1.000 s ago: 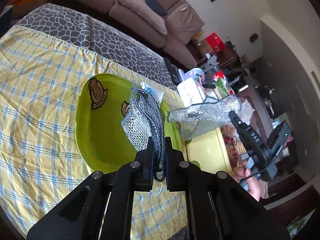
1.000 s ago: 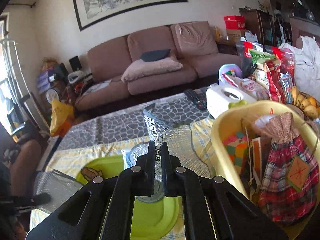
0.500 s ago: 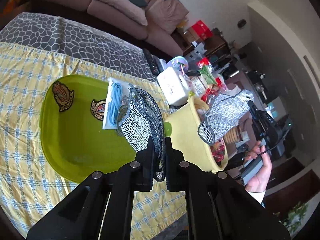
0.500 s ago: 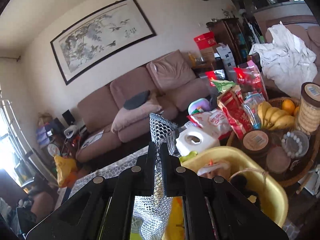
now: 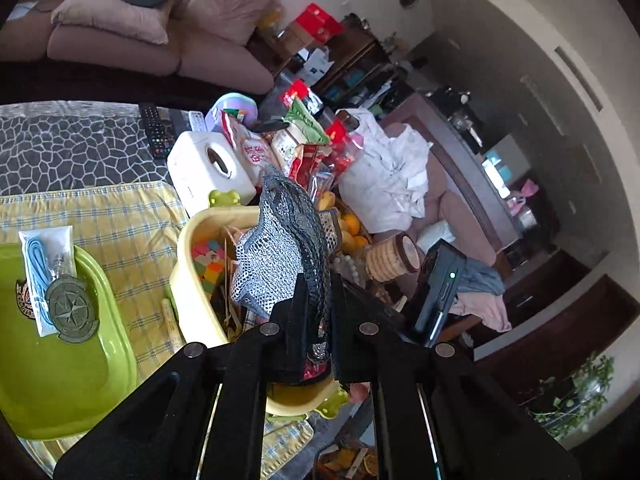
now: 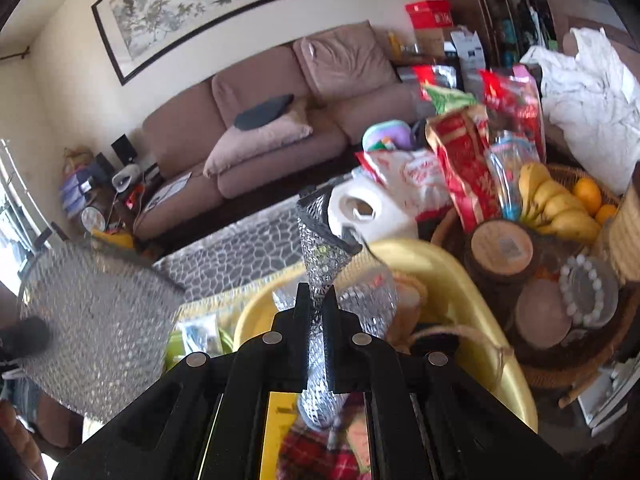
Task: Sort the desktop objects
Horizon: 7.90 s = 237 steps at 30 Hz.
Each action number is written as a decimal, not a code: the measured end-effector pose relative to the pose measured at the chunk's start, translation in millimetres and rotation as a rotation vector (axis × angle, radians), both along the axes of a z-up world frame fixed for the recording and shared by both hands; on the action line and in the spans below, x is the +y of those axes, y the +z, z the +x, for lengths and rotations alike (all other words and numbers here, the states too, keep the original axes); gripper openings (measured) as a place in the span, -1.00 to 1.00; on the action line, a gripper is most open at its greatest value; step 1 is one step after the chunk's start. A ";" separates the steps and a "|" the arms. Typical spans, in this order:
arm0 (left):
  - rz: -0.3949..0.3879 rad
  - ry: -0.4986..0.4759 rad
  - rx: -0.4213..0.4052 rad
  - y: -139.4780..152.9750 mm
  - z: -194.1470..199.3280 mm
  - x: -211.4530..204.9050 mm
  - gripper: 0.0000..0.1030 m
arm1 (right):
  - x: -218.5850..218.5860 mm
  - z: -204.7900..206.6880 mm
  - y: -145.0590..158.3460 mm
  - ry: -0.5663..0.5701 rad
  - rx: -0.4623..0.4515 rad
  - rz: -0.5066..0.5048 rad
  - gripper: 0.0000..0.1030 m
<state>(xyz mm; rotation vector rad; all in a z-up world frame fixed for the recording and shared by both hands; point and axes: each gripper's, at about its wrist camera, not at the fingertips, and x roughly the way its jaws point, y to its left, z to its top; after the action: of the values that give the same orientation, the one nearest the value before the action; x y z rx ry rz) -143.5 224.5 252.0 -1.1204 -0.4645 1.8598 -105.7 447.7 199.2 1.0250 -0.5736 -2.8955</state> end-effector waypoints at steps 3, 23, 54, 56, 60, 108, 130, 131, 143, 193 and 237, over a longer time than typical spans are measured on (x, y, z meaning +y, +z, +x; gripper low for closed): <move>-0.057 -0.003 -0.020 -19.7 -7.1 31.9 -0.84 | 8.5 6.1 -22.4 0.048 -0.059 -0.069 -0.90; -0.436 0.022 -0.004 -90.4 -8.0 92.0 -0.26 | 10.8 60.5 -10.1 0.168 -0.086 0.040 -0.31; -0.232 0.156 -0.140 -77.5 -25.7 -14.0 0.15 | -47.7 -59.1 -76.7 0.255 -0.478 0.094 -0.75; -0.232 0.152 -0.135 -77.0 -23.8 -15.4 0.15 | -56.0 -54.8 -77.6 0.321 -0.497 0.098 -0.74; -0.242 0.149 -0.134 -77.4 -19.2 -17.9 0.15 | -65.6 -41.9 -73.6 0.362 -0.478 0.141 -0.72; -0.437 0.331 -0.044 -41.7 72.3 -135.0 0.99 | -98.4 72.8 27.1 0.224 -0.212 0.212 0.83; -0.479 0.487 -0.101 -105.6 63.1 -261.9 0.99 | -206.0 58.3 -6.8 0.346 -0.126 0.190 0.94; -0.476 0.488 -0.101 -109.7 61.6 -263.3 0.99 | -210.8 55.1 -11.9 0.348 -0.123 0.188 0.94; -0.474 0.531 -0.033 -138.9 38.9 -271.6 0.99 | -236.9 -0.2 -84.9 0.357 -0.175 0.175 0.94; -0.432 0.487 -0.057 -164.1 -6.6 -273.8 0.99 | -265.8 -97.9 -167.3 0.380 -0.352 0.193 0.60; -0.721 0.335 -0.044 -213.1 -102.7 -91.7 0.99 | -176.8 -42.9 -35.7 0.339 -0.099 0.009 0.40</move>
<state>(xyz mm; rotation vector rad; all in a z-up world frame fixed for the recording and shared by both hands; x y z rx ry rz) -246.1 132.8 38.9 -1.6267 0.0223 2.3908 -148.6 270.9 163.5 1.1449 -0.3491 -2.5668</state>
